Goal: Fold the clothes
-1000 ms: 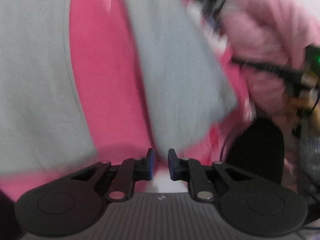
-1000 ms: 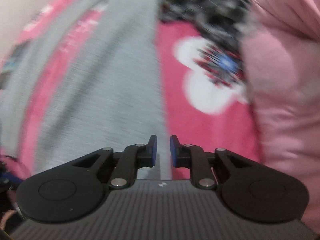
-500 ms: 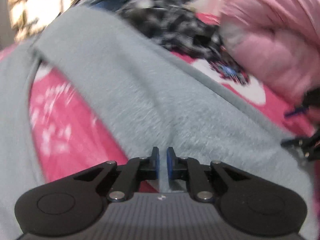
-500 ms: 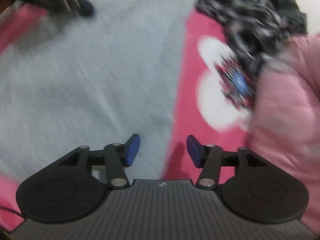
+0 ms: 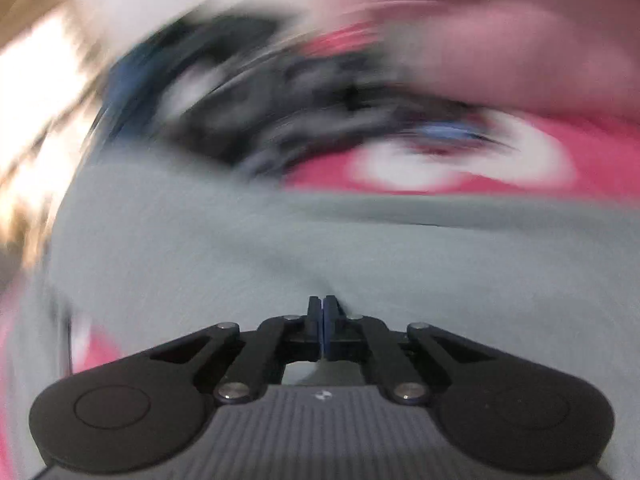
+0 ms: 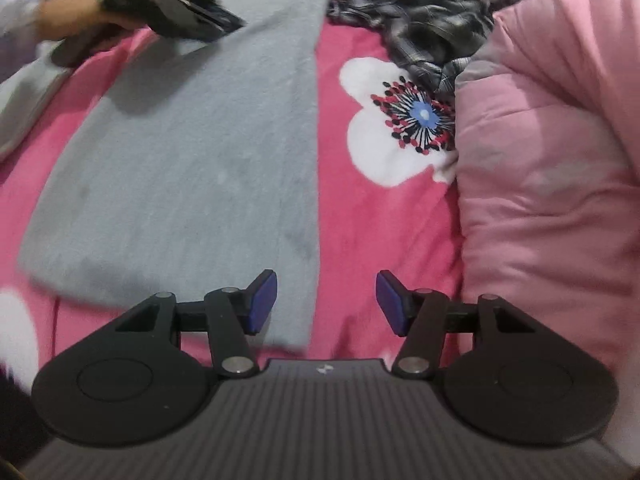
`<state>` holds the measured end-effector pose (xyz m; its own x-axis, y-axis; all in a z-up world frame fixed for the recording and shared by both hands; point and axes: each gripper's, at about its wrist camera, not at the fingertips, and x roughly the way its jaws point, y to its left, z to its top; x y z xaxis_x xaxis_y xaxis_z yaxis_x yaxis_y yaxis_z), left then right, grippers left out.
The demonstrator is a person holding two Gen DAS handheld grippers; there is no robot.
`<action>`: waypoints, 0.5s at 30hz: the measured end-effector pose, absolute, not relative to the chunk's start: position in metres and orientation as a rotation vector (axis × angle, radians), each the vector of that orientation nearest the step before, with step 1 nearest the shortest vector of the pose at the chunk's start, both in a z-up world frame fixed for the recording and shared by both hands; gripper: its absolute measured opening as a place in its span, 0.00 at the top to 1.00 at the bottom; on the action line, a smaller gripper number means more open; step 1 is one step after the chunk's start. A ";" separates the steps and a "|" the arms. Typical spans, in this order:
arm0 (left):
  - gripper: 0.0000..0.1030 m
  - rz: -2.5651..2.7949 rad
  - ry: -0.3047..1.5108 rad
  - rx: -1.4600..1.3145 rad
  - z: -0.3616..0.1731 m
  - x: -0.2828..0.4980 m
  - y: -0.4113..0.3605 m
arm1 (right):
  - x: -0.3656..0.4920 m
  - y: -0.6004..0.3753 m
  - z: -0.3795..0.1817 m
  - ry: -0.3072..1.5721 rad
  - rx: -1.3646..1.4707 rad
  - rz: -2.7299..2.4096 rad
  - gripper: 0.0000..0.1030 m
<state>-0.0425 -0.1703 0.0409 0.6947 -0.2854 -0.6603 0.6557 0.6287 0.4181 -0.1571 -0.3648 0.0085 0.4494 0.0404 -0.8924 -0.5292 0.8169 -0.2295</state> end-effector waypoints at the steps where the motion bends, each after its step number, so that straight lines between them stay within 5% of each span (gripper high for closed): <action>1: 1.00 -0.638 0.556 0.752 0.037 -0.067 -0.179 | -0.162 -0.372 0.012 1.059 -0.510 0.372 0.43; 7: 1.00 -0.939 0.574 0.734 0.040 -0.159 -0.193 | -0.161 -0.402 0.020 1.061 -0.311 0.306 0.42; 8: 0.94 -0.968 0.577 0.718 0.044 -0.165 -0.192 | -0.157 -0.404 0.017 1.053 -0.291 0.295 0.42; 15: 0.89 -0.429 0.706 0.299 0.054 -0.043 -0.123 | -0.103 -0.387 0.008 0.934 -0.168 0.336 0.37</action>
